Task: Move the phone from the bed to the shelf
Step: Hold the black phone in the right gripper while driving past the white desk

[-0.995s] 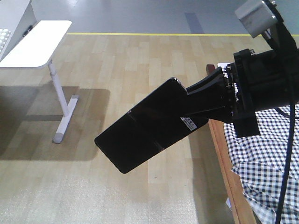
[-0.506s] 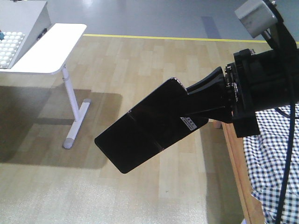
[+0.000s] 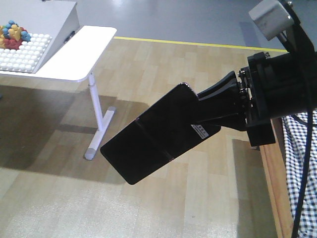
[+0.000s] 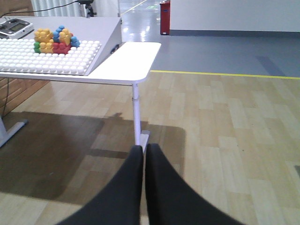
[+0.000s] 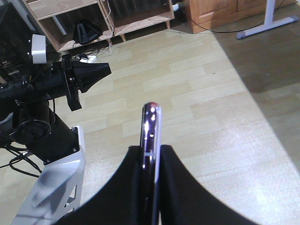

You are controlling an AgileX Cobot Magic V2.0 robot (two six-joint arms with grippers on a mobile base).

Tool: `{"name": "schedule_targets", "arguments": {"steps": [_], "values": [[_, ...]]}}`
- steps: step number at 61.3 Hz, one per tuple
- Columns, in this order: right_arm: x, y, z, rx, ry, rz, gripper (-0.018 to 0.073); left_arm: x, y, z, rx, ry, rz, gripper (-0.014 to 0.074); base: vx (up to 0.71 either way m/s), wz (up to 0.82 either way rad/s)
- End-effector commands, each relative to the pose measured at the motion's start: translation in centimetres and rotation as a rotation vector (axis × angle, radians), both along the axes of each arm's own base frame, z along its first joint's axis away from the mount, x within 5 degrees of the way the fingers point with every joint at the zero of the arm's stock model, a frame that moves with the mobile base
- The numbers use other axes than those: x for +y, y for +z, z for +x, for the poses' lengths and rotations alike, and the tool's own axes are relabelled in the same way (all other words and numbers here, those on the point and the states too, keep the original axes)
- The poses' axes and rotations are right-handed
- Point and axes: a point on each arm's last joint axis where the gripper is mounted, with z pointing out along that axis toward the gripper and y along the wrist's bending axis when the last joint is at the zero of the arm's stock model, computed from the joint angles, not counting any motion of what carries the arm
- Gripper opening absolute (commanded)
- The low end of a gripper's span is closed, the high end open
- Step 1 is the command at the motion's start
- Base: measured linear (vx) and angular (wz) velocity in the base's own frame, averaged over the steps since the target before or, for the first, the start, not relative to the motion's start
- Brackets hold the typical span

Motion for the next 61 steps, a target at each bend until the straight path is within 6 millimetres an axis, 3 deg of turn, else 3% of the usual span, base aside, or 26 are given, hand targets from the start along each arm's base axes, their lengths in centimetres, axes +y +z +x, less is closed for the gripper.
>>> {"name": "schedule_targets", "arguments": {"steps": [1,61], "values": [[0.18,1.99,-1.3,-0.016,0.05,0.088,-0.0001,0.04,0.55,0.05,-0.072,0.004,-0.009,0.0001,0.11,0.19],[0.18,1.99,-1.3,-0.016,0.05,0.088,-0.0001,0.04,0.55,0.05,-0.072,0.004,-0.009,0.0001,0.14,0.22]]}}
